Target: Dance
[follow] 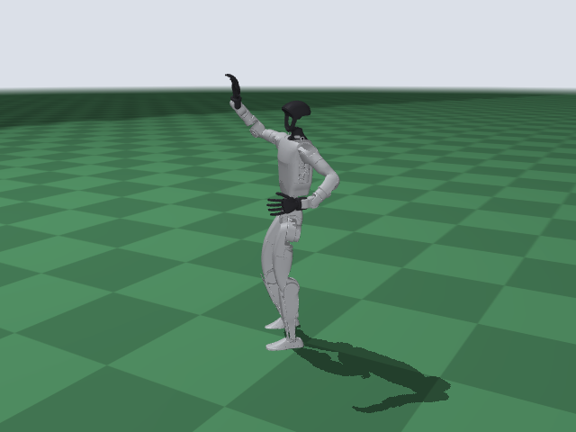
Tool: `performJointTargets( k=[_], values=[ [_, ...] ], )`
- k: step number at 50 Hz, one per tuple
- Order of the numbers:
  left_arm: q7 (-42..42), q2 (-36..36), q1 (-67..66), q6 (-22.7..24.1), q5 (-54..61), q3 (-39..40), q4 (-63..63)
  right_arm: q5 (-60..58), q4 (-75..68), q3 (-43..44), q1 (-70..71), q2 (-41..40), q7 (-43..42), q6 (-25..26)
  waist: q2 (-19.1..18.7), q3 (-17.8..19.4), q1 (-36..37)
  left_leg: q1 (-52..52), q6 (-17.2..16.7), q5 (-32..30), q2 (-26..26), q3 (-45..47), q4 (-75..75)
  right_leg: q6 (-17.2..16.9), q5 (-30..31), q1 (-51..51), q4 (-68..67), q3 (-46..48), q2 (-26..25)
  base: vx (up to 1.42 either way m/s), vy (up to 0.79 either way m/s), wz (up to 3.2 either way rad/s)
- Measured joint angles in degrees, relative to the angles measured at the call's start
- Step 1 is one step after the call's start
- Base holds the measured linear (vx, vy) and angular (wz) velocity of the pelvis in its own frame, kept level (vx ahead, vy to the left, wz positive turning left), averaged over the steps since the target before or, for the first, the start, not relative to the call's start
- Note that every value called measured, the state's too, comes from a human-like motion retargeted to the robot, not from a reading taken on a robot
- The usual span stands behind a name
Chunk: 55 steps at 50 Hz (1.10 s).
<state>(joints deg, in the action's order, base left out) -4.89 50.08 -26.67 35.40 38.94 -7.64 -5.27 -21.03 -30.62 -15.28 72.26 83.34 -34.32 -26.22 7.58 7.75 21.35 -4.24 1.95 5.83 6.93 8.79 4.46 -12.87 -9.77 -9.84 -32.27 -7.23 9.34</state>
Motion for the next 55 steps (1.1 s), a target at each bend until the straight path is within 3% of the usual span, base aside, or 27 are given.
performJointTargets(
  k=[5, 10, 15, 17, 19, 21, 25, 30, 34, 40, 46, 49, 55],
  values=[
    [2.2, -6.7, -2.6, 0.9, -2.8, 1.9, -4.1, 9.8, -14.0, 7.5, 1.7, -2.4, -6.3, 2.3, -1.4, -3.2, -8.1, 2.6, -0.6, 1.3, -3.1, -2.5, 2.7, 0.8, 4.6, 5.8, 13.6, 3.9, 0.5, 0.07, -0.2, 0.26],
    [5.3, -15.1, -3.1, 2.8, -4.9, 3.0, -11.7, 25.9, -29.7, 23.2, -1.1, -6.2, -7.3, 2.2, -3.0, -5.7, -15.7, 5.6, -0.9, 4.9, -5.6, -5.6, 8.8, 1.9, 7.7, 11.2, 22.7, 8.2, -0.7, 0.11, -0.07, 0.27],
    [8.7, -21.9, -1.2, 5.8, -6.9, 4.7, -19.9, 52.0, -47.2, 44.5, -13.2, -5.7, 9.9, -5.1, -3.6, -6.4, -20.1, 10.8, -3.2, 11.7, -9.6, -6.2, 22.1, 2.9, 9.0, 14.5, 26.7, 9.0, -2.9, 0.11, -0.04, -0.03],
    [9.3, -23.0, -0.6, 6.7, -7.2, 4.2, -21.1, 64.9, -51.6, 54.2, -18.8, -6.7, 15.0, -2.2, -4.1, -6.7, -22.2, 14.0, -4.4, 14.4, -10.9, -8.0, 27.9, 2.5, 8.9, 15.1, 27.5, 9.4, -3.6, 0.02, -0.07, 0.42],
    [9.6, -23.8, 0.0, 7.0, -7.1, 3.9, -22.0, 77.6, -51.8, 64.7, -25.5, -9.6, 18.1, -0.5, -4.8, -6.7, -24.2, 17.4, -5.8, 16.7, -12.1, -10.5, 33.5, 1.9, 8.3, 15.2, 27.8, 9.9, -4.6, -0.04, -0.04, 0.61],
    [10.1, -24.4, 0.6, 6.9, -6.9, 3.6, -23.1, 87.7, -51.6, 74.0, -32.5, -12.1, 20.8, -3.7, -5.6, -6.4, -25.5, 20.1, -7.0, 18.5, -13.1, -12.7, 37.9, 1.0, 7.5, 15.3, 27.7, 10.1, -5.8, -0.07, 0.07, 0.53],
    [10.7, -24.0, 0.7, 6.4, -6.3, 2.4, -24.6, 99.9, -52.2, 81.4, -39.6, -12.8, 21.4, -6.6, -6.0, -6.5, -23.8, 20.5, -7.3, 18.0, -12.9, -13.6, 38.4, 0.3, 7.3, 15.6, 27.5, 9.3, -6.5, 0.03, 0.17, 0.07],
    [9.8, -17.3, 2.1, 7.3, -6.3, 0.7, -21.5, 94.6, -48.5, 74.3, -40.5, -7.8, 27.1, -6.3, -2.5, -6.7, -16.7, 14.8, -6.0, 12.0, -9.9, -9.5, 26.8, 2.9, 8.6, 14.3, 26.8, 9.0, -4.6, -0.04, 0.11, -0.33],
    [7.0, -9.5, 5.2, 6.1, -5.8, -2.6, -16.6, 81.1, -37.4, 60.5, -36.3, -3.7, 29.2, -7.7, 0.3, -4.9, -11.8, 8.3, -4.9, 5.7, -7.7, -5.5, 13.1, 3.2, 7.6, 11.3, 23.0, 8.8, -2.2, -0.22, 0.08, -0.15],
    [6.2, -2.5, 9.5, 2.6, -3.6, -6.1, -12.3, 55.2, -18.3, 37.5, -26.9, 0.7, 32.5, -4.6, 1.4, -1.8, -5.7, 2.3, -3.2, 0.4, -3.3, -4.5, 2.1, 1.8, 3.6, 5.5, 11.3, 3.5, -0.5, -0.13, 0.18, -0.18],
    [4.3, 2.1, 12.4, -0.5, -1.8, -8.8, -7.8, 22.0, -3.6, 12.3, -14.0, 2.1, 17.8, 0.9, 2.4, 0.3, 0.1, 0.4, -2.2, 0.0, 1.3, -2.8, 0.1, -0.3, -0.9, -0.5, -1.9, -2.4, 0.6, -0.01, 0.22, -0.46],
    [3.2, 3.9, 13.4, -1.7, -0.5, -9.8, -5.2, 7.1, 2.7, 1.8, -8.3, 4.1, 10.8, 1.0, 3.0, 1.8, 2.1, 0.2, -2.9, 0.9, 2.9, -2.2, 0.3, -0.9, -2.6, -3.2, -7.2, -4.6, 1.0, -0.05, 0.13, -0.34],
    [1.7, 2.9, 11.5, -2.1, 0.5, -7.5, -2.7, -10.0, 4.7, -6.2, -1.2, 8.9, -4.6, 0.8, 2.8, 4.1, -0.6, -1.7, -2.1, 1.2, 3.8, -3.8, -0.2, 0.5, -2.3, -2.0, -6.7, -3.2, 1.2, 0.02, -0.12, 0.24]
  ],
)
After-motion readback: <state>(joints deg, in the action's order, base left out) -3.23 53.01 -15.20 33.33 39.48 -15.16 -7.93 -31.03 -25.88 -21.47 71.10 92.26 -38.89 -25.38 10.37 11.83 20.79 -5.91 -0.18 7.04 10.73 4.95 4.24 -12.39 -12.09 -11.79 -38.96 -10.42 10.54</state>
